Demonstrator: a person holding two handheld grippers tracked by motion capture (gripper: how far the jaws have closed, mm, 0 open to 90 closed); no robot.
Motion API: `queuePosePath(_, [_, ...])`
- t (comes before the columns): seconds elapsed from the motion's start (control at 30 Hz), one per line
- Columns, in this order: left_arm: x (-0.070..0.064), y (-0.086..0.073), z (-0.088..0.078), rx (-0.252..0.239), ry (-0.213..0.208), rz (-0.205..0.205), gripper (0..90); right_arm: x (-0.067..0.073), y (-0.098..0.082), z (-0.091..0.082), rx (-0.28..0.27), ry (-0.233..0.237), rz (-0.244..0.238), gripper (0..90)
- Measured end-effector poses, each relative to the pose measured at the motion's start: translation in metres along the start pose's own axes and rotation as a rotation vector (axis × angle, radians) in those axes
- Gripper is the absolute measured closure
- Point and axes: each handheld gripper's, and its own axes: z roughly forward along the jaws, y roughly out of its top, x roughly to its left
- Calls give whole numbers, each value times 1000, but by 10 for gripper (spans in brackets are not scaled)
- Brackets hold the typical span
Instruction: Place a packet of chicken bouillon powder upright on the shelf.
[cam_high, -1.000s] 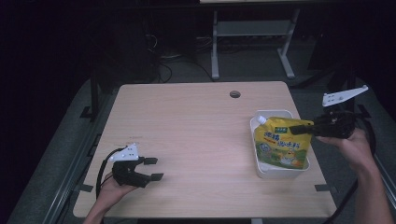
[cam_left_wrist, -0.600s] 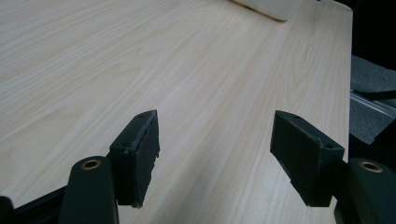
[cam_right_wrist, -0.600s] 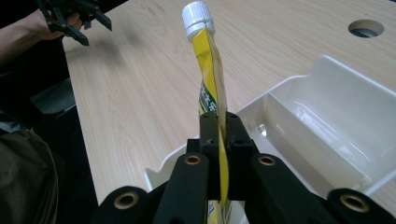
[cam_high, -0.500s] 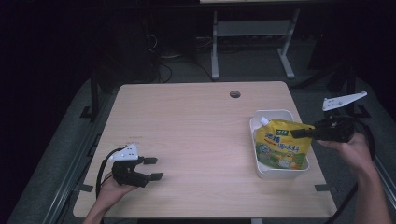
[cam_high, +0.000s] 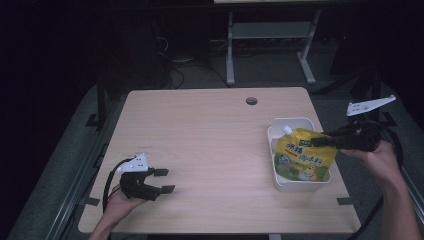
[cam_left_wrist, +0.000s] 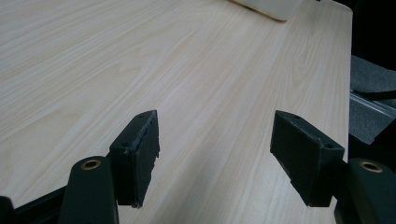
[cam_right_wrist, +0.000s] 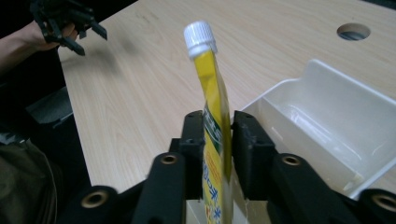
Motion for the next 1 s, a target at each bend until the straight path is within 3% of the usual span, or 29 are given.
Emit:
queuePosePath(0.33, [0,0,-1,-10,0,-4,323,7,14,-4,-31,-34,-9,639])
queuePosePath(0.57, [0,0,-3,-17,2,-7,320,12,22,-8,-49,-50,-24,624])
queuePosePath(1.0, [1,-1,-6,-19,5,-7,318,30,41,-3,-46,-34,-80,613])
